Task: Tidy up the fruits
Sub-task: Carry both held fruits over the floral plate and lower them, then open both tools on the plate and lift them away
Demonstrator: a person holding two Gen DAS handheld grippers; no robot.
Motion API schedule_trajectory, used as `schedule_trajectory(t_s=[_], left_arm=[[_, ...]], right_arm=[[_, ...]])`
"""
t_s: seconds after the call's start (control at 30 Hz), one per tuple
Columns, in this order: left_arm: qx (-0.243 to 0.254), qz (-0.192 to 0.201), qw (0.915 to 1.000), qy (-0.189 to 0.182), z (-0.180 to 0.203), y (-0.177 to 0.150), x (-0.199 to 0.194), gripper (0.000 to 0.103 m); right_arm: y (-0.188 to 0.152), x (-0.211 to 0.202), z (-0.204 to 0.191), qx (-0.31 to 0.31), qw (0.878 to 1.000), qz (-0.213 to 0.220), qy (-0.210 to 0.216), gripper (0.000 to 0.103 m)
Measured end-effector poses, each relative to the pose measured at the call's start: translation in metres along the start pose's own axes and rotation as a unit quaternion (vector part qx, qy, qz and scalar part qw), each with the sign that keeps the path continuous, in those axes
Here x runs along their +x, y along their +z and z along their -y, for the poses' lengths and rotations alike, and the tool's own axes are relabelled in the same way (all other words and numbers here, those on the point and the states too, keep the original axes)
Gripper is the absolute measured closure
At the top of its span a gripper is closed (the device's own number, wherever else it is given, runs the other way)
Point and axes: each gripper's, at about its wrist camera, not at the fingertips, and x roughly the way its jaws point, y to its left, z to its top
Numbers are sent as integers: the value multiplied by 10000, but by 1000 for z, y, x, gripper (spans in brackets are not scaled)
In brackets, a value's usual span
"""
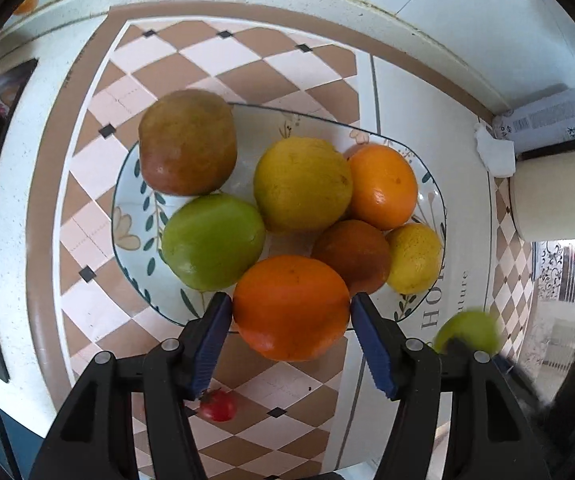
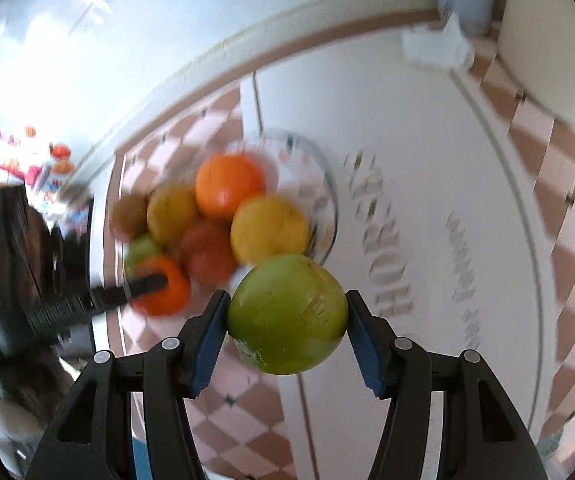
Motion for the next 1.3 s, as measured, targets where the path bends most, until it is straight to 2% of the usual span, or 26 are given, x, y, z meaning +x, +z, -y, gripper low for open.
schedule_trajectory(t_s=[0.13, 0.3, 0.43, 0.53, 0.6, 0.63, 0.67, 0.73, 0.83, 0.87, 0.93, 1.17, 1.3], left_arm=[[-119, -20, 9999, 42, -3, -1, 8, 43], [-229, -5, 9997, 77, -3, 3, 5, 44], [-316, 72, 9994, 98, -2, 5, -9, 44], [-284, 108, 9995, 49, -1, 5, -19, 44], [-280, 136, 9995, 66, -1, 5, -23, 43], [-288, 161, 9994, 91, -2, 5, -25, 37], [-284, 199, 9993, 141, -2, 5, -27, 34], [-235, 277, 9990, 279, -3, 4, -32, 20], [-107, 320, 9983, 473, -3, 3, -37, 12], [-52, 342, 9979, 541, -3, 2, -39, 10], [53, 413, 9971, 637, -2, -2, -44, 9], [239, 741, 9915, 1046, -6, -27, -66, 9], [274, 934, 9887, 1139, -9, -48, -81, 9]], right_arm=[[39, -5, 1, -61, 9998, 196, -80, 42], [81, 15, -15, -268, 9991, 196, -245, 42], [99, 41, -25, -461, 9982, 4, -390, 42], [99, 58, -28, -530, 9974, -237, -428, 42], [95, 67, -26, -514, 9969, -354, -473, 42], [94, 68, -25, -496, 9970, -351, -469, 36], [92, 68, -24, -476, 9972, -346, -453, 26], [90, 62, -22, -435, 9976, -267, -458, 19], [86, 46, -23, -474, 9976, -193, -459, 18], [83, 41, -24, -516, 9974, -172, -482, 14], [73, 26, -30, -685, 9960, -93, -570, 9], [14, -20, -55, -1218, 9849, 293, -1192, 9], [-18, -46, -68, -1295, 9822, 466, -1281, 9]])
